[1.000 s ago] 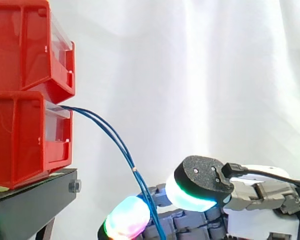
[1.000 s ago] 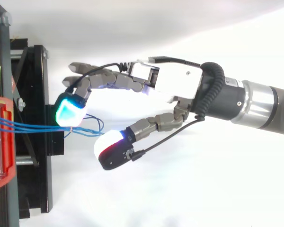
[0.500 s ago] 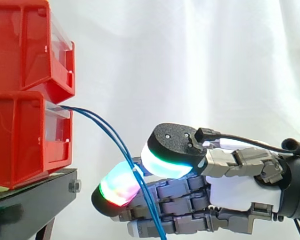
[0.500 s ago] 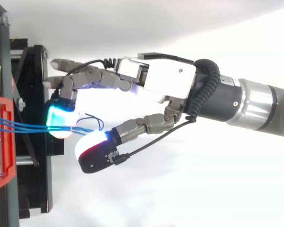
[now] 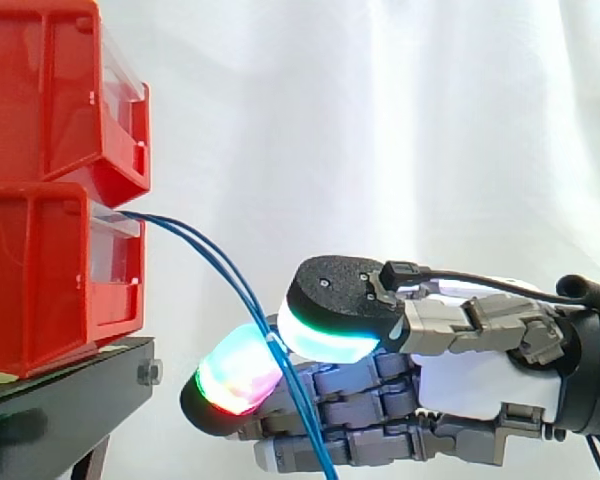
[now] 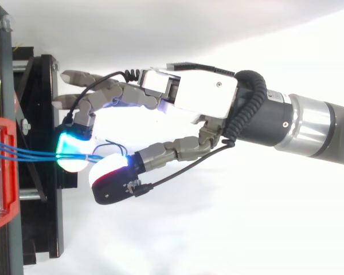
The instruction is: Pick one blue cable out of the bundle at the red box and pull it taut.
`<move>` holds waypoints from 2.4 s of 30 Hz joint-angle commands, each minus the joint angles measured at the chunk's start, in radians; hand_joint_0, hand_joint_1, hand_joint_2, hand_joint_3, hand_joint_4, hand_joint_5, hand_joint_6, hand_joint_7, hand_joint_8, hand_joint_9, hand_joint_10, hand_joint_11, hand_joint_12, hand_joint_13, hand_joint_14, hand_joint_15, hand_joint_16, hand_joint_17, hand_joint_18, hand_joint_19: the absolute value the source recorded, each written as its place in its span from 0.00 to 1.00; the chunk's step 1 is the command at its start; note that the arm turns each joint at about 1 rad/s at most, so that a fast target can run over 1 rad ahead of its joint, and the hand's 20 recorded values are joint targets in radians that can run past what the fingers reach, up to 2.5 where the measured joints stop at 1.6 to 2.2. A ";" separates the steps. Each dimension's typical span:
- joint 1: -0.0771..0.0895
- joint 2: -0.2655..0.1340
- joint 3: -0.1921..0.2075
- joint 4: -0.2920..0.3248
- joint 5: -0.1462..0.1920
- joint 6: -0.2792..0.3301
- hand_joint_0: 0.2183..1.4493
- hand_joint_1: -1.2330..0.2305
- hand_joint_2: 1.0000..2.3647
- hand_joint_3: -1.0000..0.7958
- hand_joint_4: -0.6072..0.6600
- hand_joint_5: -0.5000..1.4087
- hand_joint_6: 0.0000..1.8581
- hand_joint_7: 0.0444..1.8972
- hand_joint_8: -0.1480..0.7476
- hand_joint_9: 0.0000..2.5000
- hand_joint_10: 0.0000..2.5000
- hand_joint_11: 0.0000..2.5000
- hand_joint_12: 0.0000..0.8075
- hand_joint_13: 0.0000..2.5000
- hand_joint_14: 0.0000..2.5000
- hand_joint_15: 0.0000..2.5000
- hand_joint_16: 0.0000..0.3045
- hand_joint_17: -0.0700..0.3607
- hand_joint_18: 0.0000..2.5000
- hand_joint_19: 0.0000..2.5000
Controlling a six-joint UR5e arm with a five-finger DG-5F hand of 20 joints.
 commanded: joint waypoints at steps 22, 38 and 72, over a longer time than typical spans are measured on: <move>-0.002 0.000 0.000 -0.003 0.001 0.003 0.32 0.30 0.01 0.49 0.57 0.18 0.48 0.48 0.54 0.22 0.00 0.08 0.43 0.10 0.00 0.02 0.17 0.43 0.07 0.02; -0.005 0.012 0.000 -0.061 -0.015 0.051 0.38 0.23 0.00 0.31 0.62 0.17 0.47 0.45 0.52 0.21 0.00 0.08 0.43 0.09 0.00 0.02 0.17 0.43 0.08 0.01; -0.012 0.052 0.067 -0.316 -0.029 0.090 0.30 0.35 0.01 0.45 0.62 0.18 0.46 0.49 0.55 0.23 0.00 0.08 0.43 0.09 0.00 0.02 0.17 0.43 0.07 0.03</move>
